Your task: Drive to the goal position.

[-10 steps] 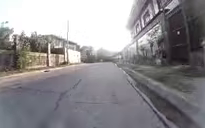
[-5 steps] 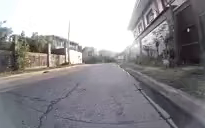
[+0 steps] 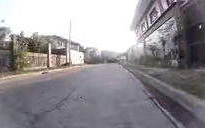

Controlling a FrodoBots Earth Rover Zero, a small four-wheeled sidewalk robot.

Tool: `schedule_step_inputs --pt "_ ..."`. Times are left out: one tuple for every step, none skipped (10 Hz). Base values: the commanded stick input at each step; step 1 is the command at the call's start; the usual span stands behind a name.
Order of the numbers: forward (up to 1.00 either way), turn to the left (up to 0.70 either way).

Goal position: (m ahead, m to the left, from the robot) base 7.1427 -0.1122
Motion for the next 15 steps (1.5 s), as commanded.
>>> schedule_step_inputs --pt "0.98 -0.39" --pt "0.98 -0.39" --pt "0.98 -0.39" --pt "0.98 -0.39" --pt "0.98 -0.39" --pt "0.98 -0.39" --pt "0.98 -0.39" --pt "0.98 -0.39" --pt "0.98 -0.39" --pt "0.98 -0.29" --pt "0.98 0.0" --pt "0.98 0.0" --pt "0.98 0.0" --pt "0.98 0.0" --pt "0.98 0.0"
